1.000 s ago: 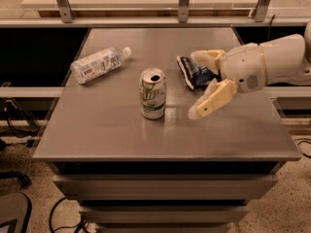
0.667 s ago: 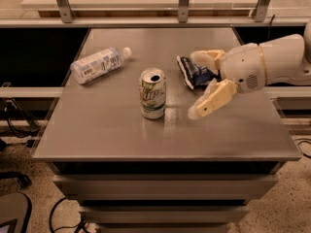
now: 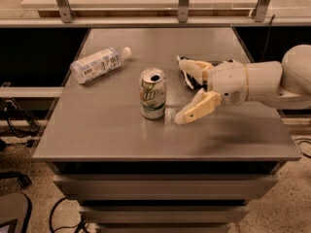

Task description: Knock 7up can over

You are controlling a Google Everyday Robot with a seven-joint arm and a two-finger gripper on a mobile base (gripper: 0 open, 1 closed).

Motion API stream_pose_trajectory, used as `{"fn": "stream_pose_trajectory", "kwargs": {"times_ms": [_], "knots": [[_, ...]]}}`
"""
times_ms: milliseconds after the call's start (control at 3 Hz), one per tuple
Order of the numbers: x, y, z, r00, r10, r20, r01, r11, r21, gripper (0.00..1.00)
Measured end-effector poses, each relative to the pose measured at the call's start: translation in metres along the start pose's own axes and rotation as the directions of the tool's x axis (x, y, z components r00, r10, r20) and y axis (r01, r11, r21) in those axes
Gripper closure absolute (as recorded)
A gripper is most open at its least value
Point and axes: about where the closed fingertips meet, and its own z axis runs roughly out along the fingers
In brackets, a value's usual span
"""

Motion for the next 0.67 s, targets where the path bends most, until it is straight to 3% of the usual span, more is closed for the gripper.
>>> {"fn": "stream_pose_trajectory", "kwargs": {"times_ms": [333, 667], "knots": [[0.000, -0.006, 0.017, 0.990, -0.010, 0.139, 0.013, 0.9997, -0.022, 0.00], [-0.003, -0.009, 0.031, 0.969, -0.024, 0.245, 0.035, 0.9986, -0.040, 0.00]]}}
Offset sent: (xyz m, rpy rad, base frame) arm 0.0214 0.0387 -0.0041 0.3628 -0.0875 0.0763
